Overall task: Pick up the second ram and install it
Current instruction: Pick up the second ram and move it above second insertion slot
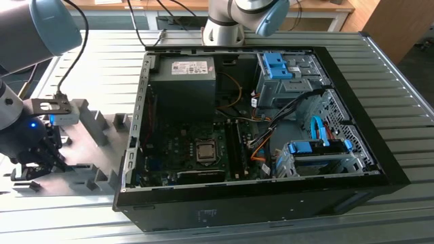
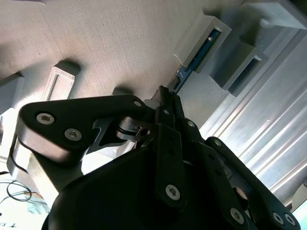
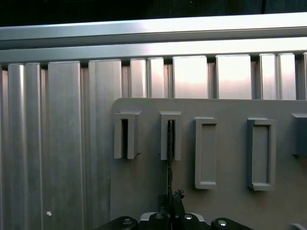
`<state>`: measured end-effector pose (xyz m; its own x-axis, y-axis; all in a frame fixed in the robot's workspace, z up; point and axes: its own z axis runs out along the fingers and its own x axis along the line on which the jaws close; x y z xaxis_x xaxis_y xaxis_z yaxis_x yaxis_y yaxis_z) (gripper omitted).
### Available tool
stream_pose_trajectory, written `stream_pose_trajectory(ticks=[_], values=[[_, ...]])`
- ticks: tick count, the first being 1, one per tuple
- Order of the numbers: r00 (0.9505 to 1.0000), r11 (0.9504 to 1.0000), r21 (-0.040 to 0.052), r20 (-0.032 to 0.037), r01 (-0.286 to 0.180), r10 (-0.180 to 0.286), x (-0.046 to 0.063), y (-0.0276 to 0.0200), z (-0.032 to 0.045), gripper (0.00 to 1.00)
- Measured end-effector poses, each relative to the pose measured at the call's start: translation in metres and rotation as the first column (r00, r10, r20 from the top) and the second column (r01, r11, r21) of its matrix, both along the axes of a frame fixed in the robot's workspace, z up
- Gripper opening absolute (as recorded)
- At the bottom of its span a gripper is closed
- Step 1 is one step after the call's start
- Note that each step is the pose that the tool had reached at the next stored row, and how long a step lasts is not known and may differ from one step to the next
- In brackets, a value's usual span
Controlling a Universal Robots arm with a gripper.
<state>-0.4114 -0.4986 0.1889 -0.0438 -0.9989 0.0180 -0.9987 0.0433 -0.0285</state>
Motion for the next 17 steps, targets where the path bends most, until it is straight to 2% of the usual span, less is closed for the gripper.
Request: stream_pose_trajectory(ticks=[11,17], values=[[1.0000,1.0000,0.0006,0.0007,0.000,0.000,0.000,0.0001,0.0005,0.14],[1.0000,1.0000,0.0000,0.0001,0.000,0.000,0.000,0.0000,0.0158,0.14]])
